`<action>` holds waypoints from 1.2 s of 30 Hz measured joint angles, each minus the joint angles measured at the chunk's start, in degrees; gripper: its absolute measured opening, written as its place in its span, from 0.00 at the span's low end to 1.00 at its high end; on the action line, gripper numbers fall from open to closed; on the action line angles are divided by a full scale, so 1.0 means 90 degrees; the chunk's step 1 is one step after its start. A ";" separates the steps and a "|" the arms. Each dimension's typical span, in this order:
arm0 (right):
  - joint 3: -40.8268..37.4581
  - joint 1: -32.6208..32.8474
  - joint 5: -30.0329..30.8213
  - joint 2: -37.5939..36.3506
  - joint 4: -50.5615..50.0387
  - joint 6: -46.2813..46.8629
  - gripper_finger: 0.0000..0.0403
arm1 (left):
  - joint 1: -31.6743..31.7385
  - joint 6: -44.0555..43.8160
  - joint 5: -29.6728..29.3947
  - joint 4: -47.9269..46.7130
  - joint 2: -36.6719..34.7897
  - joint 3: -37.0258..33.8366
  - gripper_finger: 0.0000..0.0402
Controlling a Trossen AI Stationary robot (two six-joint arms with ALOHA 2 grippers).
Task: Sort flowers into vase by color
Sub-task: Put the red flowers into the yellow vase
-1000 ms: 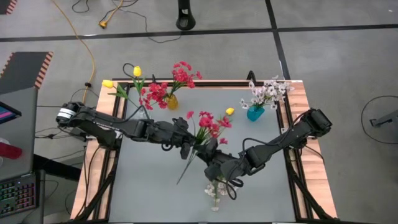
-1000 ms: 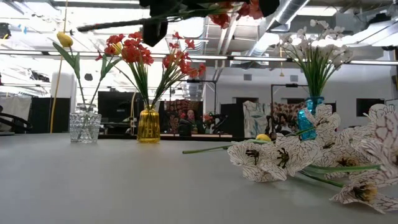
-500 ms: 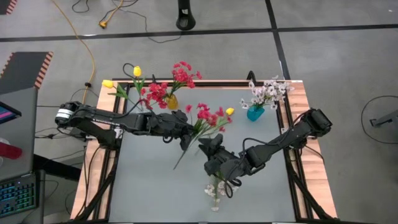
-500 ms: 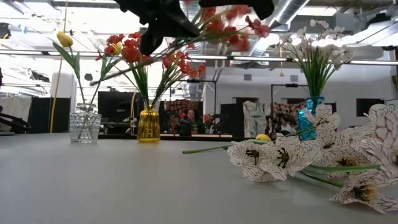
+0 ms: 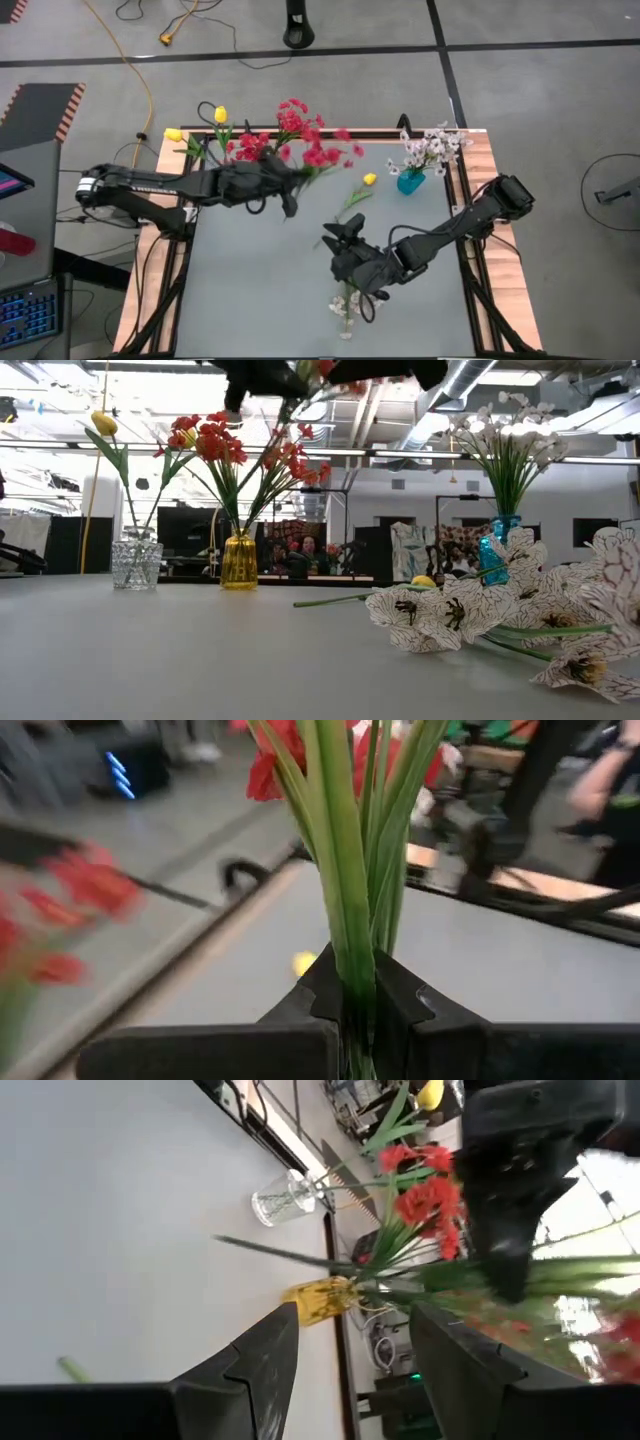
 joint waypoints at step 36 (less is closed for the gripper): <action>0.0000 -0.0448 -0.0790 0.0000 -0.0516 0.1356 0.54 | 0.2610 0.2838 0.0322 0.2861 -0.0166 -0.0760 0.01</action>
